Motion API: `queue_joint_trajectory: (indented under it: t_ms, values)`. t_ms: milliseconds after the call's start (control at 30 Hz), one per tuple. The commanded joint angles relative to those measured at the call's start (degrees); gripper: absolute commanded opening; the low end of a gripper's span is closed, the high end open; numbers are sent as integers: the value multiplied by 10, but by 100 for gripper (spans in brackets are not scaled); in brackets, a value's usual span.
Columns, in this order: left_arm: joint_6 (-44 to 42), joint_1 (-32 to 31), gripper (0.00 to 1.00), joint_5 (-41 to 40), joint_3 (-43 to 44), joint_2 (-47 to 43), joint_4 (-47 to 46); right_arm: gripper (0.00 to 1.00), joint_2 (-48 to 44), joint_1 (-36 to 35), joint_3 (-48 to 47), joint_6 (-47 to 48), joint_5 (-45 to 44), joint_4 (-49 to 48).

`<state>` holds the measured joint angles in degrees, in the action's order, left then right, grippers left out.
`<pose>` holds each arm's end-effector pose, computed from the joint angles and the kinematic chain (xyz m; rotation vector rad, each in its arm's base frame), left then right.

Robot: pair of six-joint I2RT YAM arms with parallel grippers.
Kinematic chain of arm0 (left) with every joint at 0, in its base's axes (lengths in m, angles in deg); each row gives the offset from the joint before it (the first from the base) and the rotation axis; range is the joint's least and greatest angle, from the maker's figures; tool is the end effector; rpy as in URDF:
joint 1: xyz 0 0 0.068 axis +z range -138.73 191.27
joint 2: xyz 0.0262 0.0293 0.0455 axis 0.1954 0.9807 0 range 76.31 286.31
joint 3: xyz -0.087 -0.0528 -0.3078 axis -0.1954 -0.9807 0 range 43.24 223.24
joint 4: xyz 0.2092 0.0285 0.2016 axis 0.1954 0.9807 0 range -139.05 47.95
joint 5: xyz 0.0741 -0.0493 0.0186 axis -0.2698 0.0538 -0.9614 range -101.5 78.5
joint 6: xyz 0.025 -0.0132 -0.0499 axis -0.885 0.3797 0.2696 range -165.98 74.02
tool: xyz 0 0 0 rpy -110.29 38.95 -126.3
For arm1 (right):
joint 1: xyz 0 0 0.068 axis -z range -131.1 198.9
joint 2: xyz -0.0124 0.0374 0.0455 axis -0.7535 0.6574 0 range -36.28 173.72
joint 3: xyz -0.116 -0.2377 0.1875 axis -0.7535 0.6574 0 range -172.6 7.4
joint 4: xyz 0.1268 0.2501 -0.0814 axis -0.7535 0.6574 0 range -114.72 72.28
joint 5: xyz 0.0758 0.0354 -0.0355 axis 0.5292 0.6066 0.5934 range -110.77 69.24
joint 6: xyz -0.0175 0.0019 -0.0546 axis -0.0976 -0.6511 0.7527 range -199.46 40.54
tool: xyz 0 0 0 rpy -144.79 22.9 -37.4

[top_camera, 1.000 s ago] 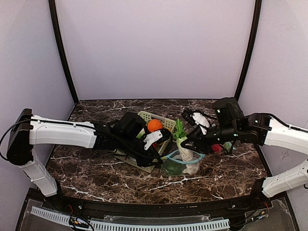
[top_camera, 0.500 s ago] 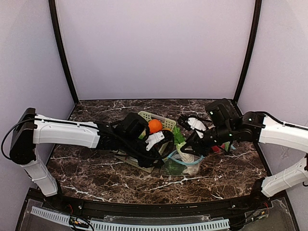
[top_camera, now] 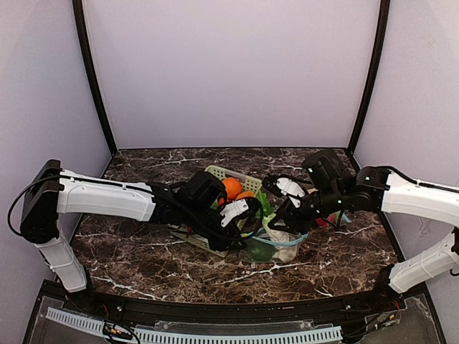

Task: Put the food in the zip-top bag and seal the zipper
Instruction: Pick up the zipper food storage bag at the center of the board, then place the fake vegetable in the zipper food storage bag.

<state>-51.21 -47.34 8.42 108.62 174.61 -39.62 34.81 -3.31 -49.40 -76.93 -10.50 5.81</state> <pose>0.2039 -0.3606 0.2511 1.4330 1.9470 -0.8563 0.1668 0.2272 0.3226 -1.1956 2.1128 0.6216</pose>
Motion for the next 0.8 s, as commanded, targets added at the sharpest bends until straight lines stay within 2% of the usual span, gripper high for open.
queue_joint_trajectory:
  t_ms: [0, 233, 767]
  values:
    - [-12, 3, 24, -5, 15, 1, -8, 4, 11, 4, -16, 3, -8, 6]
    - [-7, 3, 1, -36, 9, -4, -27, 2, 14, -1, -6, 5, -17, 13]
    - [-38, 28, 1, -51, -9, -43, -6, 0, 99, -54, -26, 9, -61, 84]
